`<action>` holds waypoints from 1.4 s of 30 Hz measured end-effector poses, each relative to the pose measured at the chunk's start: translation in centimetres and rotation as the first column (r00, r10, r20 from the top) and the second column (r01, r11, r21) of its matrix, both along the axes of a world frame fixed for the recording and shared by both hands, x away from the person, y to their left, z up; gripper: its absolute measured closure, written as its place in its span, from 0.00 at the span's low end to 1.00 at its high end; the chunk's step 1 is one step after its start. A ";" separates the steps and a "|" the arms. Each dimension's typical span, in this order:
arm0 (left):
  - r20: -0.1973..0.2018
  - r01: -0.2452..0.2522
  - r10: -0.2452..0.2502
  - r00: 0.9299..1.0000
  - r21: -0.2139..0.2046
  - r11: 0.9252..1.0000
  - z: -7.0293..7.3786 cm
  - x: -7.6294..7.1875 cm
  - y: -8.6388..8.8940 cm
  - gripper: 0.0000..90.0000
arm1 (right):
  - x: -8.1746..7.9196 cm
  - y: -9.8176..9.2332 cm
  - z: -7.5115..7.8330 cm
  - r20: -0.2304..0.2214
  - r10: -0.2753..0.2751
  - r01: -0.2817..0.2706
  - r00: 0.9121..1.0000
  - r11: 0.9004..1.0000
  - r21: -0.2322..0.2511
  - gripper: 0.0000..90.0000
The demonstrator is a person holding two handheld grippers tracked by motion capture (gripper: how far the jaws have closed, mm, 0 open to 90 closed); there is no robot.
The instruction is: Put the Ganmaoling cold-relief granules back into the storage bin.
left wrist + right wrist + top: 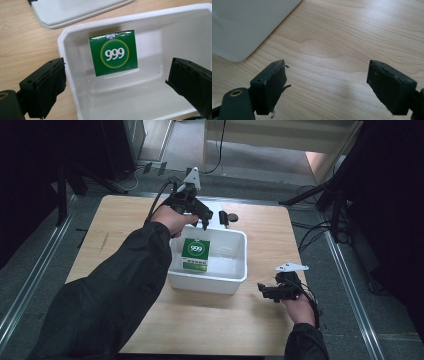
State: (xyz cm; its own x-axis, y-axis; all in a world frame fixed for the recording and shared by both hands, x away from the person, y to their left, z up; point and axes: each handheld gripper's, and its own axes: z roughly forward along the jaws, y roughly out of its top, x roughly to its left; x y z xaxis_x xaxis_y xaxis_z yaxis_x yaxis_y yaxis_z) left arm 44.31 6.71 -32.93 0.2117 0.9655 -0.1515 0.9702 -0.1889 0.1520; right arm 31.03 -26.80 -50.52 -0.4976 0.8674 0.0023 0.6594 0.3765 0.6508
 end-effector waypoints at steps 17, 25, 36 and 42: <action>0.087 -0.009 0.011 0.996 -0.024 1.000 0.4 -0.7 8.1 0.02 | -0.1 0.2 0.0 -0.006 0.011 -0.011 1.000 1.000 0.002 0.19; 0.107 -0.057 0.062 0.992 -0.049 0.997 -2.7 -1.3 12.2 0.03 | -0.1 0.2 -0.1 -0.008 0.026 -0.026 1.000 1.000 0.005 0.19; 0.094 -0.115 0.121 0.988 -0.062 0.991 -8.2 -2.6 16.7 0.03 | 0.0 0.3 -0.2 -0.017 0.036 -0.036 0.999 0.999 -0.001 0.19; 0.102 -0.135 0.141 0.985 -0.066 0.989 -10.9 -3.5 18.4 0.03 | 0.1 0.4 -0.3 -0.018 0.041 -0.041 0.999 0.999 -0.002 0.19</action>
State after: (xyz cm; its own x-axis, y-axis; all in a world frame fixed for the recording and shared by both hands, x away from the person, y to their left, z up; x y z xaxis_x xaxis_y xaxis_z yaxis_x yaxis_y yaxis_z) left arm 40.77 25.06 -43.83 0.0950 0.9766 -0.1929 0.9642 -0.0420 0.2619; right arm 31.10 -26.39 -50.81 -0.5327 0.8463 0.0089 0.6546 0.4053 0.6381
